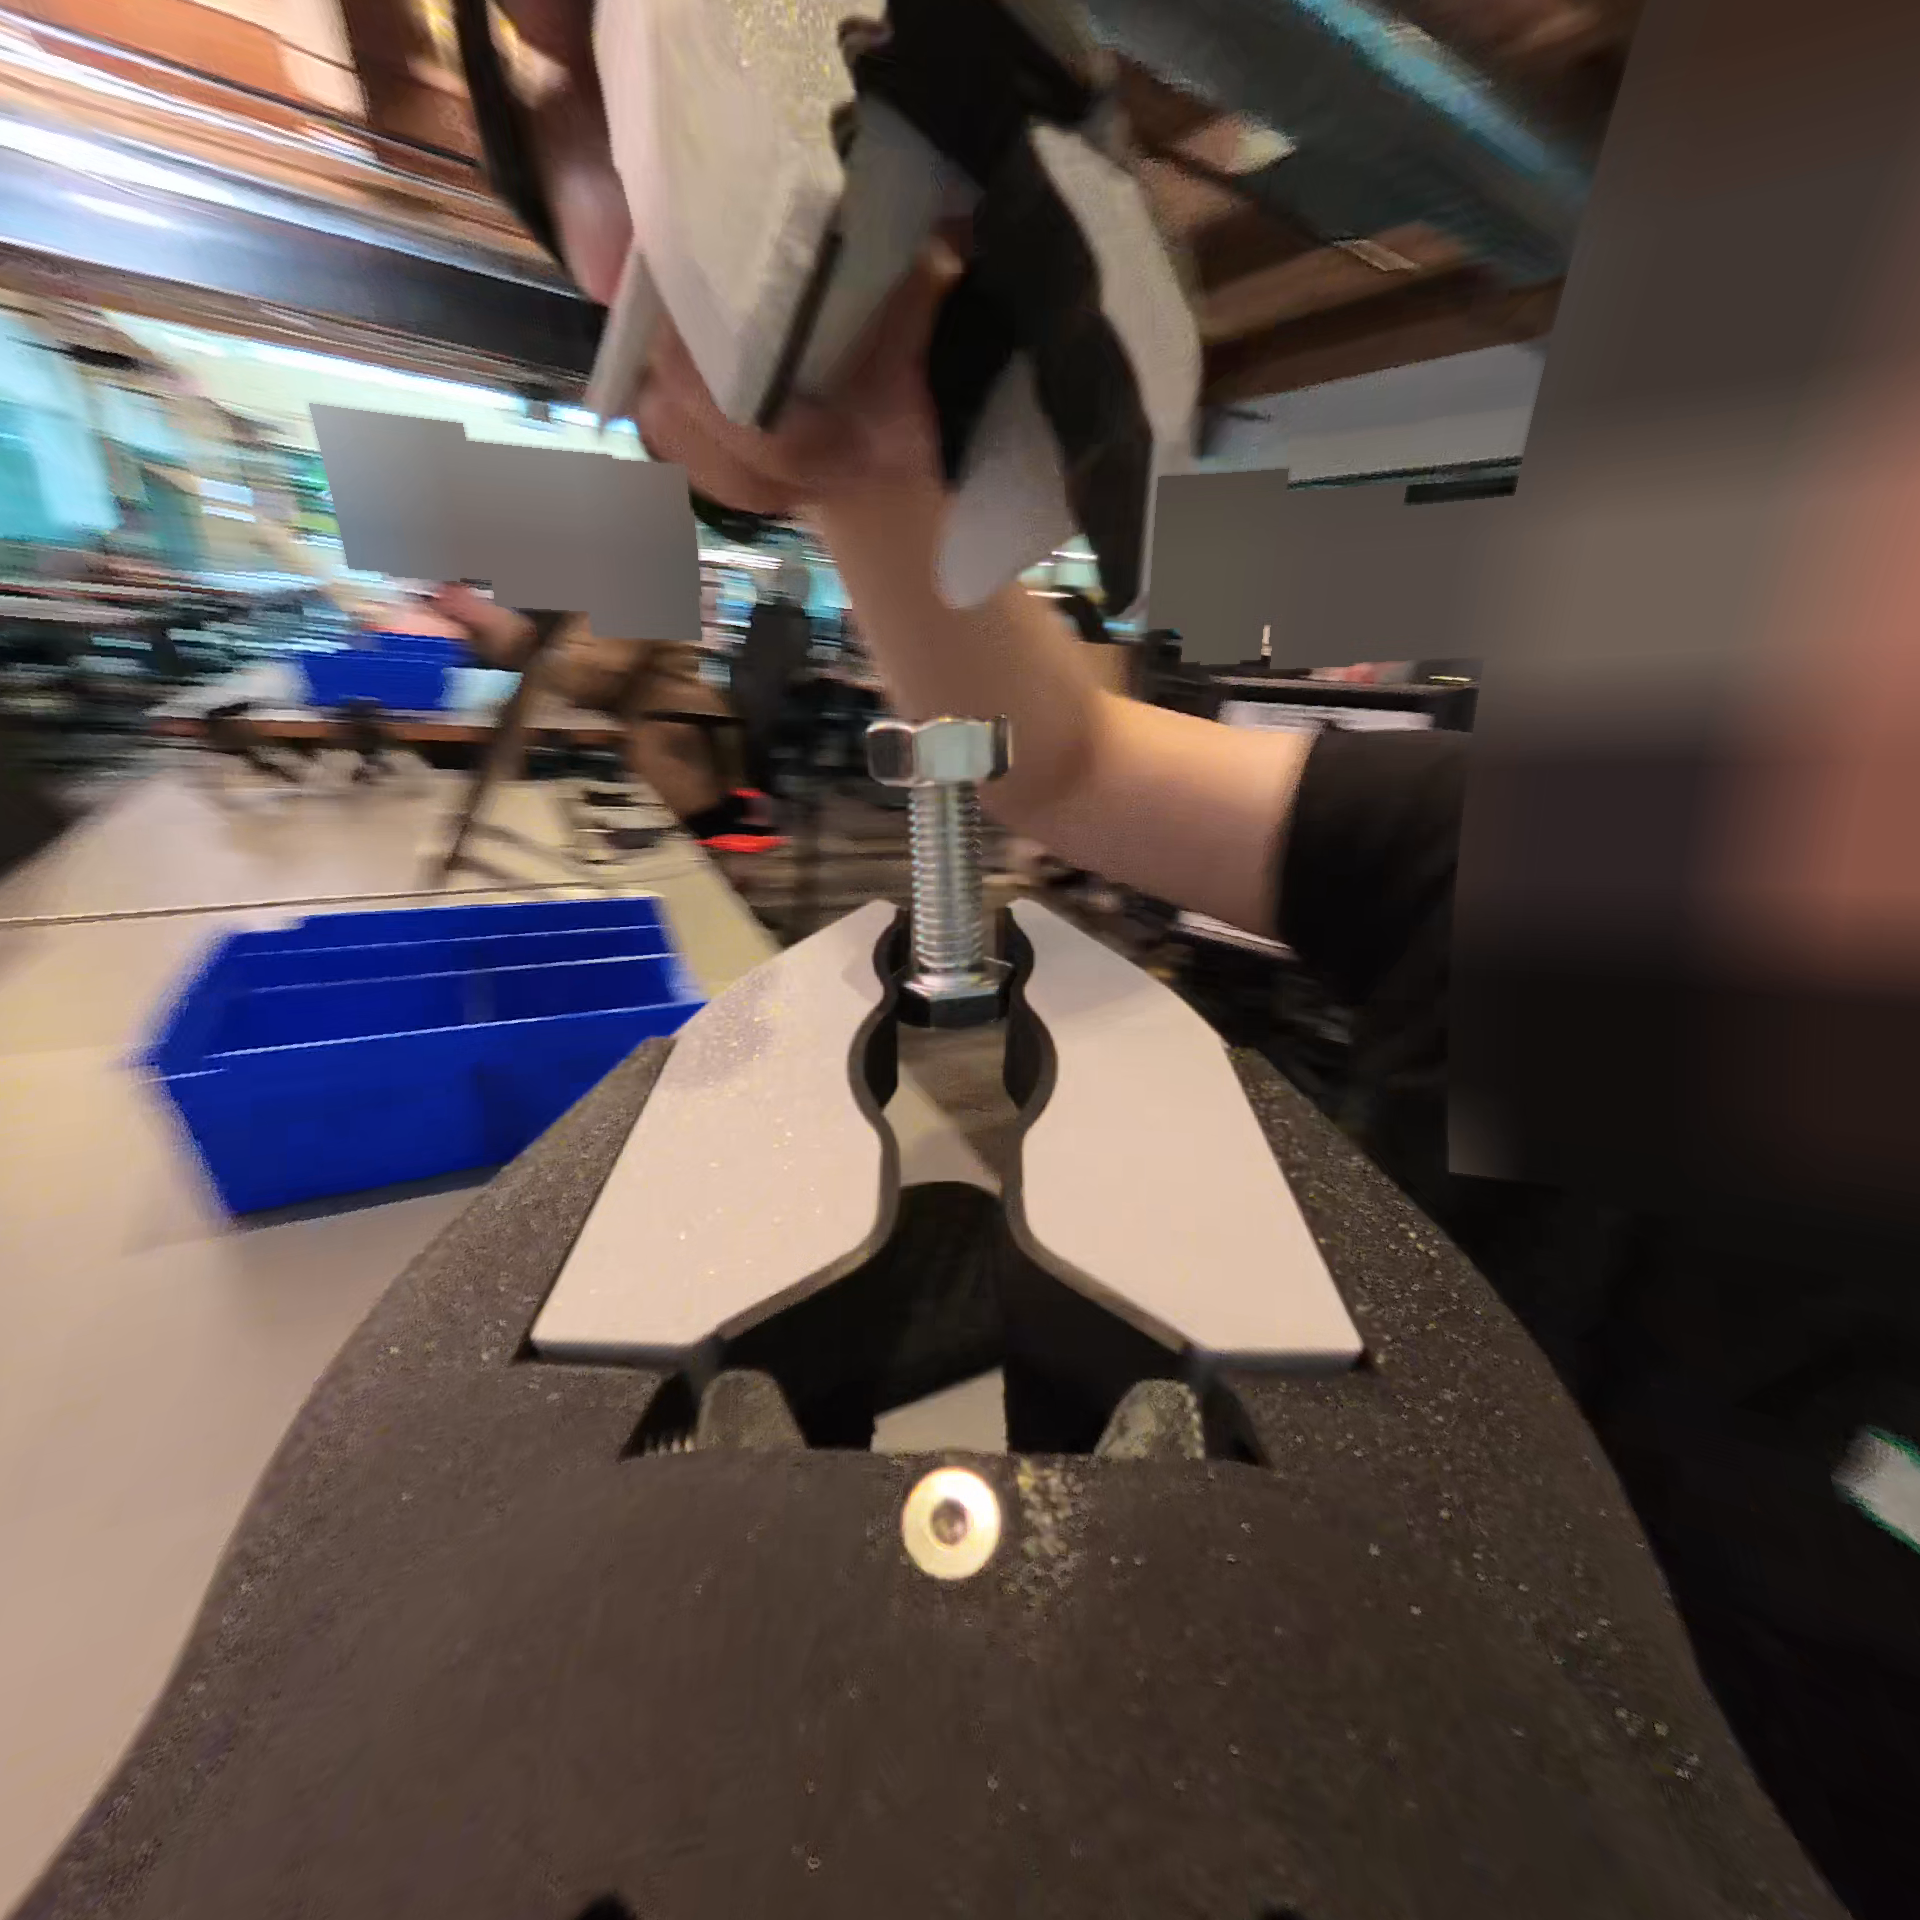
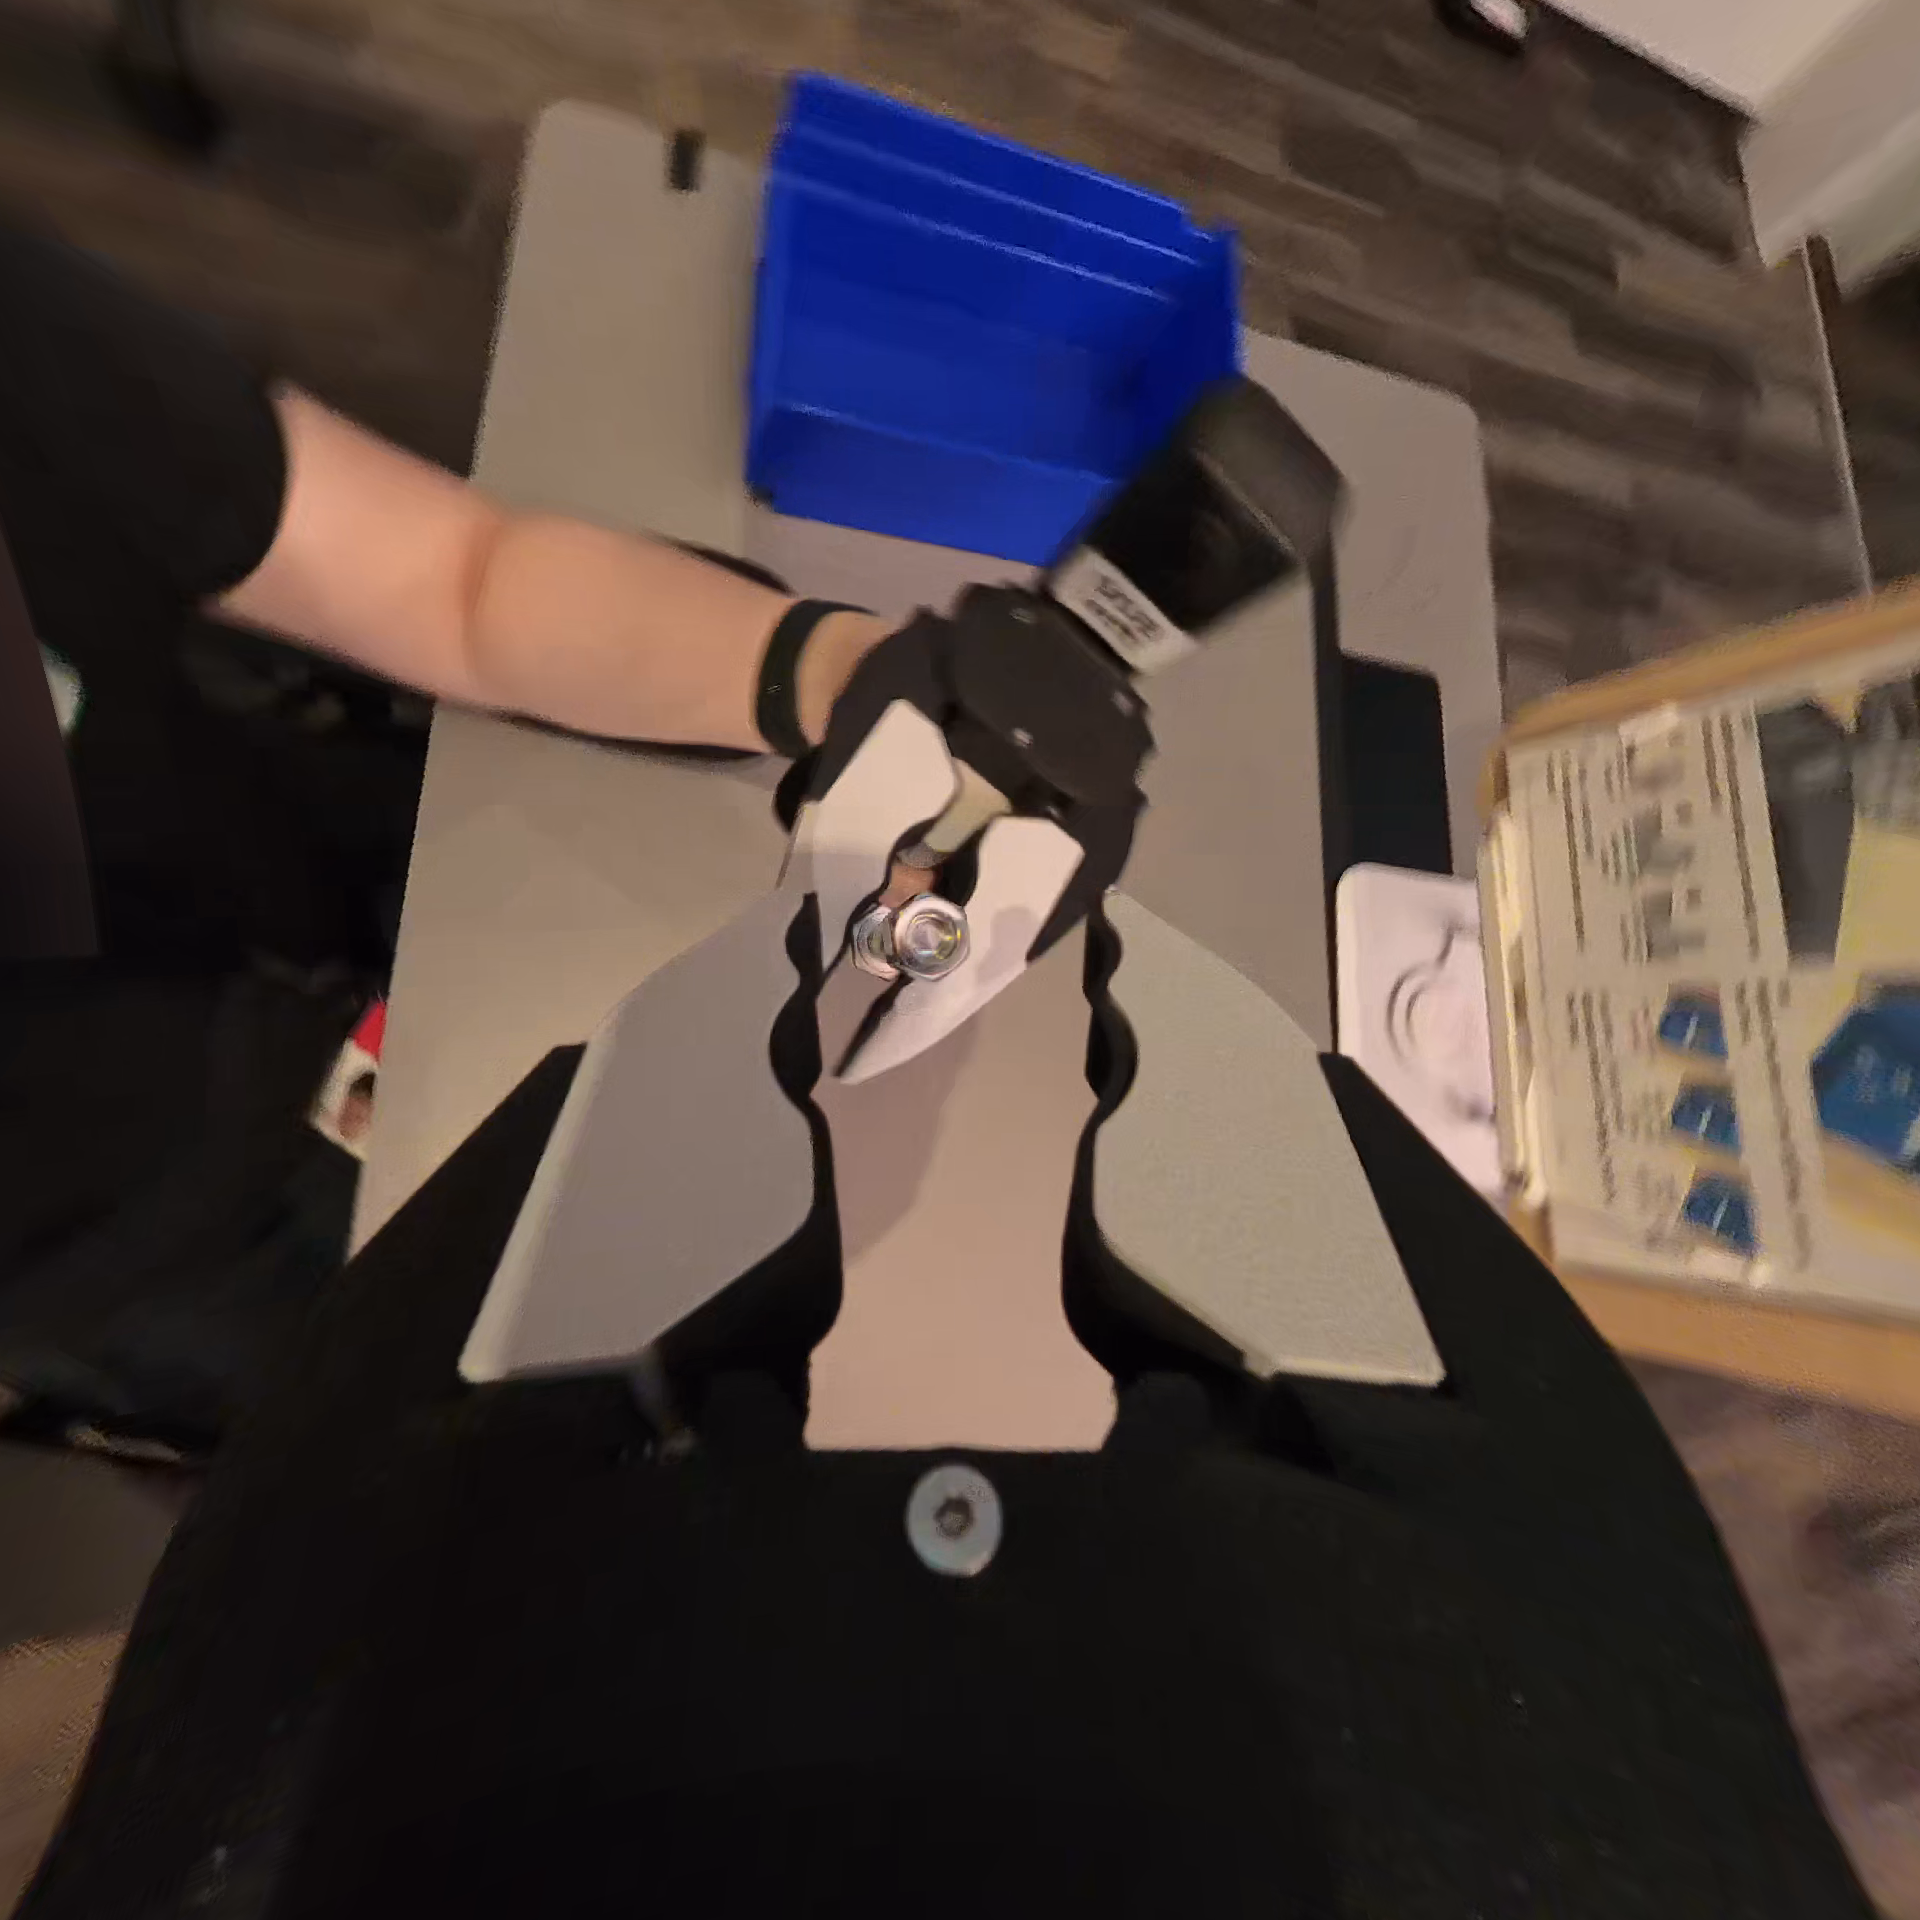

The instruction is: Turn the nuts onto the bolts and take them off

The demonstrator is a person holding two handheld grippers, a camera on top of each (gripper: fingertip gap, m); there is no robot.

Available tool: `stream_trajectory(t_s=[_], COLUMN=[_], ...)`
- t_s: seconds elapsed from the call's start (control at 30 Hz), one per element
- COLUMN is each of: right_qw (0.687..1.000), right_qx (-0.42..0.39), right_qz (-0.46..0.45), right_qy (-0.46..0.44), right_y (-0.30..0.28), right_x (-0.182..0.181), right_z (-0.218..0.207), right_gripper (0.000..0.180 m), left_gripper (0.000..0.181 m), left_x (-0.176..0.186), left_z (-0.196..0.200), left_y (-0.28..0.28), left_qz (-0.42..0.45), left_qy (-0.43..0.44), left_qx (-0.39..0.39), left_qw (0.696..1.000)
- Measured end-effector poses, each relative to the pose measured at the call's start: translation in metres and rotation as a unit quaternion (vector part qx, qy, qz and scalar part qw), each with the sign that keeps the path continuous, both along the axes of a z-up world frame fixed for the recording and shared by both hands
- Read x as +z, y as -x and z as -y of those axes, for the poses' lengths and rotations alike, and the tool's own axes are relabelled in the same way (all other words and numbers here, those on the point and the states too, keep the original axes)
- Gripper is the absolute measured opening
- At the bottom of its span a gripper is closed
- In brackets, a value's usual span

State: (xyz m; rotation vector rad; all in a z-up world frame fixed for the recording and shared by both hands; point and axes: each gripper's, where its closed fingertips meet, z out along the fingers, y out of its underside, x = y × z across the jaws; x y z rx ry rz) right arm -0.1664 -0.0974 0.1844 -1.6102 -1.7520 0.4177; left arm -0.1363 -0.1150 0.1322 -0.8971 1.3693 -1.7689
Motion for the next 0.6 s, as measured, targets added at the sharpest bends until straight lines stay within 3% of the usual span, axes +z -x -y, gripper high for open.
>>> stream_trajectory(t_s=[0.17,0.27,0.6], right_qw=[0.981,0.973,0.971], right_qx=[-0.169,-0.206,-0.221], right_qz=[-0.048,-0.031,0.011], right_qy=[0.079,0.101,0.091], right_y=[-0.016,-0.02,-0.017], right_x=[0.009,-0.001,-0.026], right_z=[-0.041,-0.051,-0.068], right_gripper=[0.045,0.044,0.042], left_gripper=[0.015,0.015,0.015], left_x=[0.011,0.002,-0.001], left_z=[-0.052,-0.077,-0.074], left_y=[-0.005,-0.008,-0.013], left_qz=[0.027,-0.002,-0.011], left_qy=[0.007,-0.019,-0.025], left_qx=[0.195,0.295,0.297], left_qw=[0.98,0.955,0.954])
